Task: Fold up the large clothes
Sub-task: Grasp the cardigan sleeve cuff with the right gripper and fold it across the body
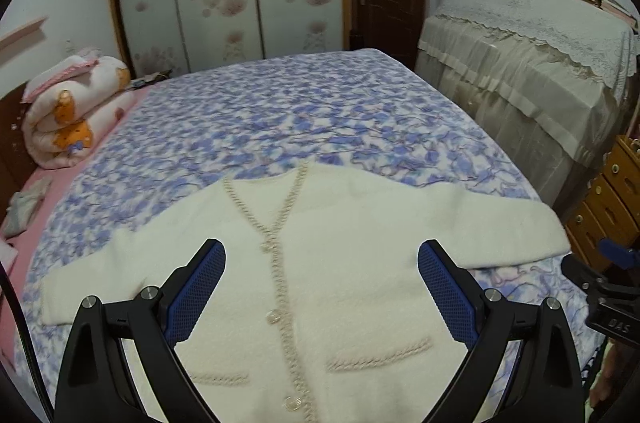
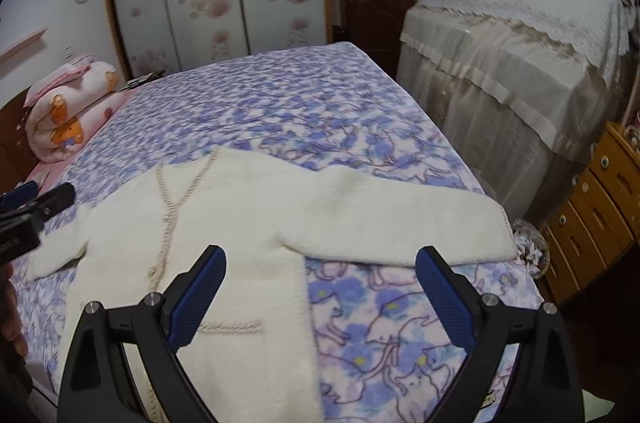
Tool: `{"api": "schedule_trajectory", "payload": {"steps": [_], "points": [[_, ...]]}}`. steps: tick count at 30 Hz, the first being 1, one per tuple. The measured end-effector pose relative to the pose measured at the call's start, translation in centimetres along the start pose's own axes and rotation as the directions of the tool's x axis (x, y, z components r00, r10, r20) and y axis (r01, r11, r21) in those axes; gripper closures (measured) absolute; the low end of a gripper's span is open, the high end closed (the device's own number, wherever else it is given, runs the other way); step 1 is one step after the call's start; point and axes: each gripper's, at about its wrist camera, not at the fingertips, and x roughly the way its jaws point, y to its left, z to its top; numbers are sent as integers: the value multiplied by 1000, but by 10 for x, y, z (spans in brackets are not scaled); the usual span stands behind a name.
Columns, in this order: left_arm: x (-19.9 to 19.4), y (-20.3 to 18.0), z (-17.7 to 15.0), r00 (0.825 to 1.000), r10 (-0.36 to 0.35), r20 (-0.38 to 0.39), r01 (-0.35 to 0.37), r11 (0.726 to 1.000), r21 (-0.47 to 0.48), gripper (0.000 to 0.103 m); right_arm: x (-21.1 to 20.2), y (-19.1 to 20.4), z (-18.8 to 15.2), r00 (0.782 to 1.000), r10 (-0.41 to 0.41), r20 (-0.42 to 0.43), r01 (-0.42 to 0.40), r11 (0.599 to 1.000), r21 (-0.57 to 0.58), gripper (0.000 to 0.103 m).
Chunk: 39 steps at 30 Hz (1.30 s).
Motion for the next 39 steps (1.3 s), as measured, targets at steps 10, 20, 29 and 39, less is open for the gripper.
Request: {"api": "schedule_trajectory", "payload": {"steps": [10,20,29,39], "points": [[128,-55,19,991,-6,-136,10,1000,24,7,104,-124,-22,988,65,-143,-12,939,343,19],[223,-91,-11,969,2,-248,-1,1000,6,7,182,-216,-61,977,103,-187,41,769,638,22],[228,-81,-29,955,-48,-294,41,999,-28,7,211,-252,-49,983,-2,-184,131,712,690,64],[196,-35,-34,965,1,-264,-14,999,-48,7,122,-106,37,988,42,152,-79,966,248,94]]}}
